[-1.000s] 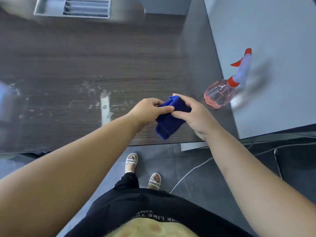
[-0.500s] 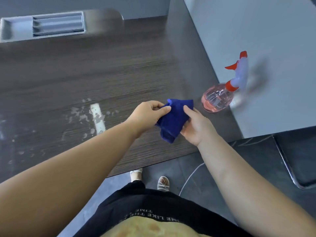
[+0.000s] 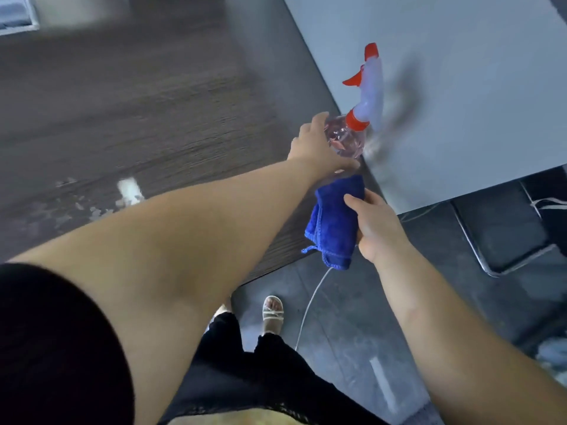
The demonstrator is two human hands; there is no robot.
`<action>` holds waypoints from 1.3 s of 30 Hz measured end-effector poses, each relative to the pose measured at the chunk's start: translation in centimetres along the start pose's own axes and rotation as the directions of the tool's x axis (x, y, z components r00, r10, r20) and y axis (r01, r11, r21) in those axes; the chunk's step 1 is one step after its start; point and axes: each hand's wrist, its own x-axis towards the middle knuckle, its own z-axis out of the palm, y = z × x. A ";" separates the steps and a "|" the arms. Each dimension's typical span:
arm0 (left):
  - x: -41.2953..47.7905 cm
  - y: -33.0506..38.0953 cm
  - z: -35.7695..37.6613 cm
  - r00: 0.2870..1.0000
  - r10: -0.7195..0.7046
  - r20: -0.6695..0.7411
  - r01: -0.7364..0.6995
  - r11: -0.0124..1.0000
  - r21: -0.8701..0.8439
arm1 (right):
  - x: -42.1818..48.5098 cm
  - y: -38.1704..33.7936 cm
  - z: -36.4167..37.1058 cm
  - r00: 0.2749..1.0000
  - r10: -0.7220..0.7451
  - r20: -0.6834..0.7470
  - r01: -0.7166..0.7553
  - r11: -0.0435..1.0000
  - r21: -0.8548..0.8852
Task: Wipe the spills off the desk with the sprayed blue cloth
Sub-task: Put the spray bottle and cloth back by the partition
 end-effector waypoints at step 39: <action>6.0 -11.0 -27.3 0.782 -0.248 -0.572 0.127 0.961 -0.245 | 17.3 -19.3 33.1 0.981 -0.012 0.192 -0.024 0.982 0.185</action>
